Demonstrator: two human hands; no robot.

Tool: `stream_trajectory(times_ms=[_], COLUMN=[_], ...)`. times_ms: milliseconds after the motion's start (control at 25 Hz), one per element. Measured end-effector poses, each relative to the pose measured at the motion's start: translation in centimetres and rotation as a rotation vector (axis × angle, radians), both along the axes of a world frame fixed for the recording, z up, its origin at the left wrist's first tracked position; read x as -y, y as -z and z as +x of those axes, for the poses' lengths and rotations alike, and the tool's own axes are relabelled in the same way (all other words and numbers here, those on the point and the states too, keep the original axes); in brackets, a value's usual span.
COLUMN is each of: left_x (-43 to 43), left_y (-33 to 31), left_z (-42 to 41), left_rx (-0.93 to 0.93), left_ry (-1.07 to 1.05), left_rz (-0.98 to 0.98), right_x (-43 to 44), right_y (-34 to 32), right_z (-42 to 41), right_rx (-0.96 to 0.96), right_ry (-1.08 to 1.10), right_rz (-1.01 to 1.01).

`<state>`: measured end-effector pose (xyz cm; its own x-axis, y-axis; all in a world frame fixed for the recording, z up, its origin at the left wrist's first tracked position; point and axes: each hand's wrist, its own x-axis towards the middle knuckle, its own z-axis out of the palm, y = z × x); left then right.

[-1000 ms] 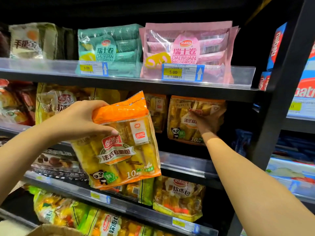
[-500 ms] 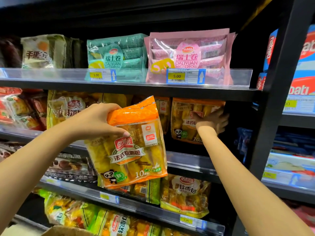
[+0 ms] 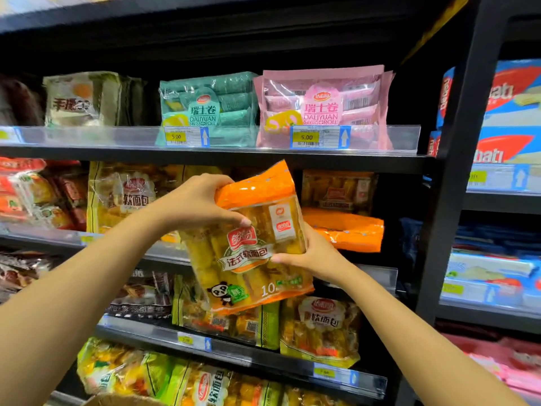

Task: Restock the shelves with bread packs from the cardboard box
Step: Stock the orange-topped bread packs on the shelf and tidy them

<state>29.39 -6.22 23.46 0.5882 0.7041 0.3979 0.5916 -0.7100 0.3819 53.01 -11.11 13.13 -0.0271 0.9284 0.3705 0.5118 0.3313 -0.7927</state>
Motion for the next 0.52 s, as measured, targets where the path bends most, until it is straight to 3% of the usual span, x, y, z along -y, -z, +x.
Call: stream_trajectory(times_ms=[120, 320, 400, 440, 520], left_x=[-0.1, 0.1, 0.0, -0.2, -0.2], left_y=[-0.2, 0.2, 1.1, 1.9, 4.0], left_z=[0.3, 0.1, -0.4, -0.8, -1.8], left_rx=[-0.033, -0.006, 0.009, 0.084, 0.411], left_ry=[-0.02, -0.054, -0.192, -0.297, -0.459], left_rz=[0.051, -0.034, 0.11, 0.231, 0.343], right_x=[-0.4, -0.1, -0.3, -0.5, -0.6], right_y=[0.0, -0.5, -0.4, -0.4, -0.4], right_z=[0.2, -0.3, -0.6, -0.7, -1.1], right_rx=[-0.033, -0.174, -0.223, -0.262, -0.328], right_ry=[-0.038, -0.095, -0.062, -0.051, -0.027], right_rz=[-0.049, -0.099, -0.083, -0.093, -0.109])
